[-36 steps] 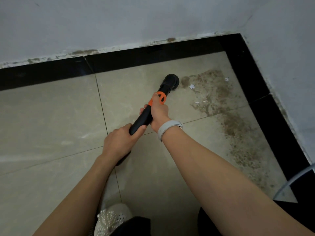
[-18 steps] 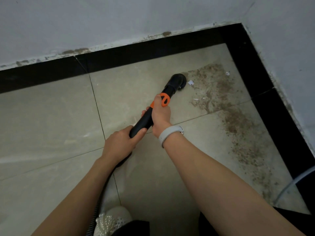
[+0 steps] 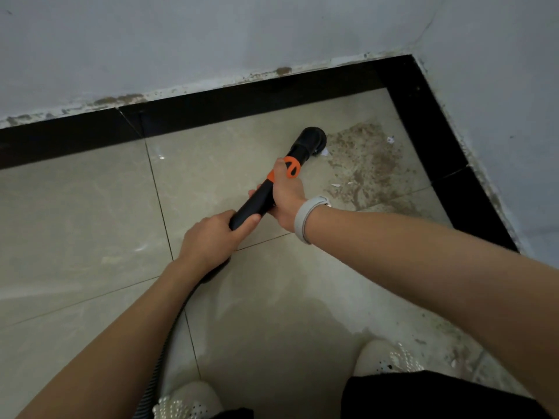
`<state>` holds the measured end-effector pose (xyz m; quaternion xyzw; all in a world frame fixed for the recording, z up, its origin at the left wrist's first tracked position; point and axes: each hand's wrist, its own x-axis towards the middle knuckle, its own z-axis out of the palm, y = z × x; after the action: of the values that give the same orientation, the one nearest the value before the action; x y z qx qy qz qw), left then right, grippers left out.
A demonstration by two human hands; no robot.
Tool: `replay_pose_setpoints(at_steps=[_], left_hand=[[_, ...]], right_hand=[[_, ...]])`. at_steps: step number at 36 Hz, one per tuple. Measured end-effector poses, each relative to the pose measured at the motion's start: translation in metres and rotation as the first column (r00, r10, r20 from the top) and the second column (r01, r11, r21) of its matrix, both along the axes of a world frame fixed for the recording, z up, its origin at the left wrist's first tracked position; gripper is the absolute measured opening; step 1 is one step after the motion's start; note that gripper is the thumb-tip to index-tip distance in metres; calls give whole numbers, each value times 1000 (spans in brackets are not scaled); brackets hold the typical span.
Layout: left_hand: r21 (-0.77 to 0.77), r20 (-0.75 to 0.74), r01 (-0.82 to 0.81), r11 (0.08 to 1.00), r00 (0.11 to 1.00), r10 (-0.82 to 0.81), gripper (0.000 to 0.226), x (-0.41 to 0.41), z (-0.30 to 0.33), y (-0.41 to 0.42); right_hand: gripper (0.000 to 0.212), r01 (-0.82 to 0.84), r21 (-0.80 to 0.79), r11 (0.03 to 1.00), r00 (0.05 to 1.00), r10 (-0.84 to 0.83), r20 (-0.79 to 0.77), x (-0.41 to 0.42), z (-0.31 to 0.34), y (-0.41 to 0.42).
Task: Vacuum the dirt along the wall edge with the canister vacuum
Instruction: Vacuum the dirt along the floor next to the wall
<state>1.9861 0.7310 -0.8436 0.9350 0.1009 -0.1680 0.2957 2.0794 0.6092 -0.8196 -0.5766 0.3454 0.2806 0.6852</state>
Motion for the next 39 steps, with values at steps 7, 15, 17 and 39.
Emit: replay_pose_setpoints(at_steps=[7, 15, 17, 39], left_hand=[[-6, -10, 16, 1000, 1000, -16, 68, -12, 3, -1], [-63, -19, -35, 997, 999, 34, 57, -8, 4, -3], [-89, -36, -50, 995, 998, 47, 57, -1, 4, -6], [-117, -83, -49, 992, 996, 40, 47, -8, 6, -19]], right_hand=[[39, -143, -24, 989, 988, 141, -60, -5, 1, -15], [38, -173, -74, 982, 983, 168, -69, 3, 1, -11], [37, -172, -107, 979, 984, 166, -65, 10, 4, -10], [37, -121, -142, 982, 992, 114, -59, -1, -6, -28]])
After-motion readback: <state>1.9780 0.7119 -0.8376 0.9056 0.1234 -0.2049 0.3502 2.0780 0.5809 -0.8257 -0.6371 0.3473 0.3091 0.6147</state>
